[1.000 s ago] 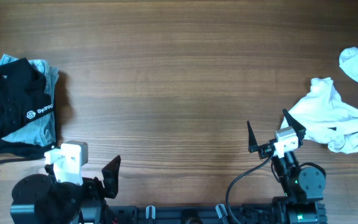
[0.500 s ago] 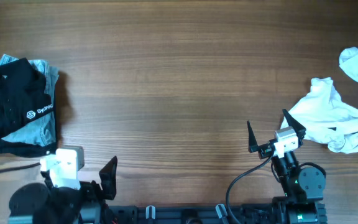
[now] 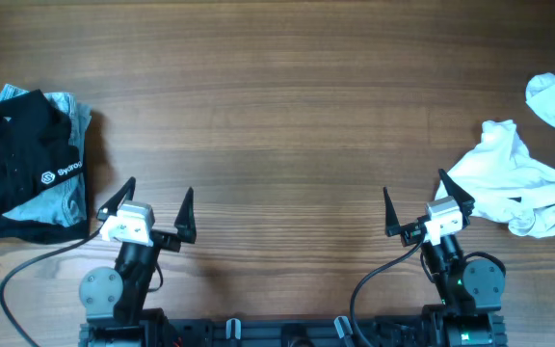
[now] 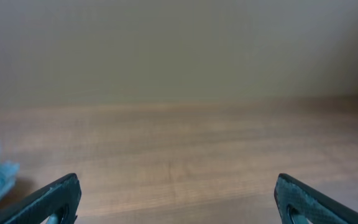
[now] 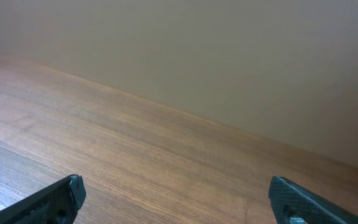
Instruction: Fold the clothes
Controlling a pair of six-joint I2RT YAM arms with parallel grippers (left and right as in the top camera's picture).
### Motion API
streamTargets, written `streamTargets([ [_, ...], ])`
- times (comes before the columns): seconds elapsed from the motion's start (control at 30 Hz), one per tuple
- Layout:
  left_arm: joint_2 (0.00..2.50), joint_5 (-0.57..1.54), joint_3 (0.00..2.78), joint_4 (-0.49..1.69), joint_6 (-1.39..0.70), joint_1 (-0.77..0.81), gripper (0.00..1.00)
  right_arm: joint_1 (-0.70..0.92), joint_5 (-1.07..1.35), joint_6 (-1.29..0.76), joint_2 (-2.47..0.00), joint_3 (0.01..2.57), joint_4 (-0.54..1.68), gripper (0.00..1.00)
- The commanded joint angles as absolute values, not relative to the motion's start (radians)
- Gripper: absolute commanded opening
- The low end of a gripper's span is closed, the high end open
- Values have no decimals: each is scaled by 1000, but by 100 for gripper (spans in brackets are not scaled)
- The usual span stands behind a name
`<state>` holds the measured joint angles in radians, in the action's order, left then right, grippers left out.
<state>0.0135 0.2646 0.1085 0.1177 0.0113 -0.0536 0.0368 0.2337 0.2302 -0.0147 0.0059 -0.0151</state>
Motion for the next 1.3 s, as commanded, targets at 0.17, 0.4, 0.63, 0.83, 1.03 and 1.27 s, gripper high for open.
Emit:
streamTargets([
  [0.17,3,276,6,51,15,-35,100,39,226,236,-4,5,-17,100],
  [0.4,5,276,6,51,15,-36,100,39,226,236,-4,5,-17,100],
  [0.63,5,276,6,51,15,-36,100,39,226,236,-4,5,-17,100],
  [0.83,6,276,6,51,15,-36,100,39,226,236,-4,5,-17,100],
  [1.03,6,276,6,51,15,-36,100,39,226,236,-4,5,-17,100],
  [1.27,6,276,6,51,15,-36,100,39,226,236,-4,5,-17,100],
])
